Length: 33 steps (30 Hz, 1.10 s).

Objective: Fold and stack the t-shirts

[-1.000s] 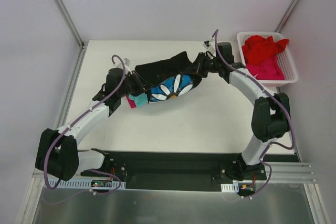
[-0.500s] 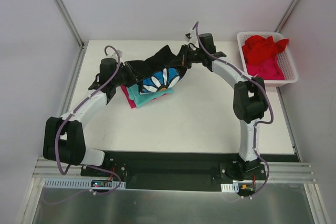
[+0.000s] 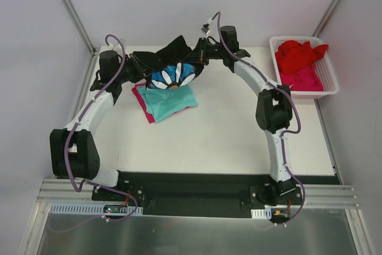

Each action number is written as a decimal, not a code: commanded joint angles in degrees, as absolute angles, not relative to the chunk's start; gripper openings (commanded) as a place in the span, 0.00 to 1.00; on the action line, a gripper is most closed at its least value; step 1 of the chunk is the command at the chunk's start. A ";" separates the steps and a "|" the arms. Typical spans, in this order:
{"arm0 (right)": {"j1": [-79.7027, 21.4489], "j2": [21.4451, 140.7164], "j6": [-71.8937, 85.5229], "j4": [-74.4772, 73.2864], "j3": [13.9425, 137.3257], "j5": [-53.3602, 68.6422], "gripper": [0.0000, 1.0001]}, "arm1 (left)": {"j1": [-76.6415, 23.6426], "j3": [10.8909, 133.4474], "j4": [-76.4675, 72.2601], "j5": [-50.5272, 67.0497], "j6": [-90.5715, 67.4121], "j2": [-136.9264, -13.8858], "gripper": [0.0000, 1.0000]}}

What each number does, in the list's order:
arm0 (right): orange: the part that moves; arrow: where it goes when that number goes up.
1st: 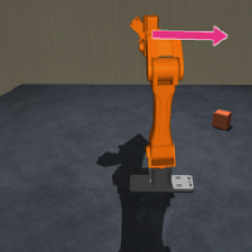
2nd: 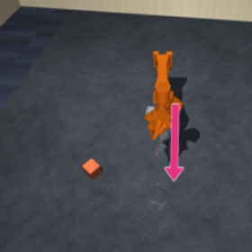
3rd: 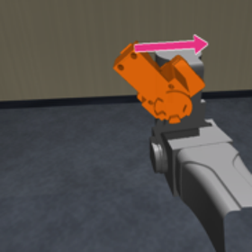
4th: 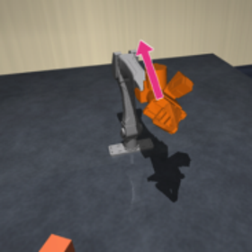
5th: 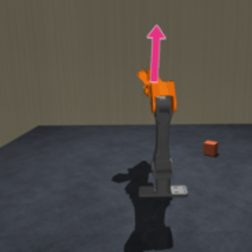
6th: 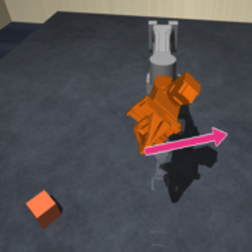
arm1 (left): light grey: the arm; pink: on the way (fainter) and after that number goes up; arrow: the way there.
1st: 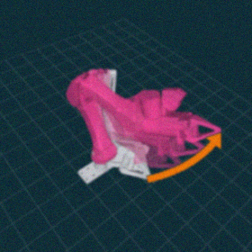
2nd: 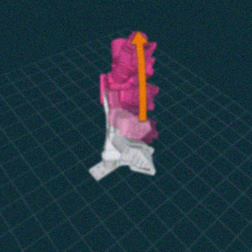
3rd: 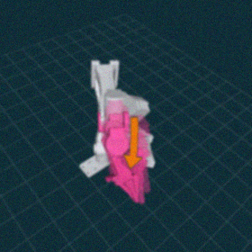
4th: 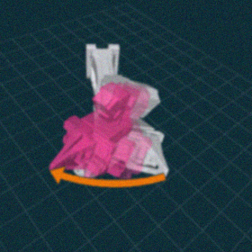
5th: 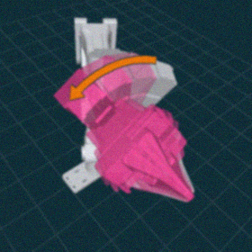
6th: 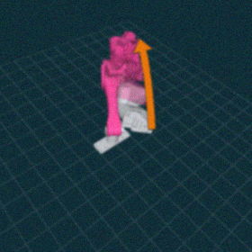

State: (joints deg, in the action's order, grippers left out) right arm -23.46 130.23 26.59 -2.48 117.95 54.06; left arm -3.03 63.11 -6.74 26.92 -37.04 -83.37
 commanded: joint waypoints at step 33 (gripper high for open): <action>-24.70 137.72 30.85 0.26 126.37 60.73 0.01 | 1.05 68.10 -16.61 28.74 -37.00 -92.45 0.00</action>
State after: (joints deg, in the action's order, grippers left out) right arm -25.80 137.27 29.30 0.19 118.61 55.61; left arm 0.10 60.97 -13.52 28.58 -38.33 -90.89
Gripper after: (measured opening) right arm 0.083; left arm 0.109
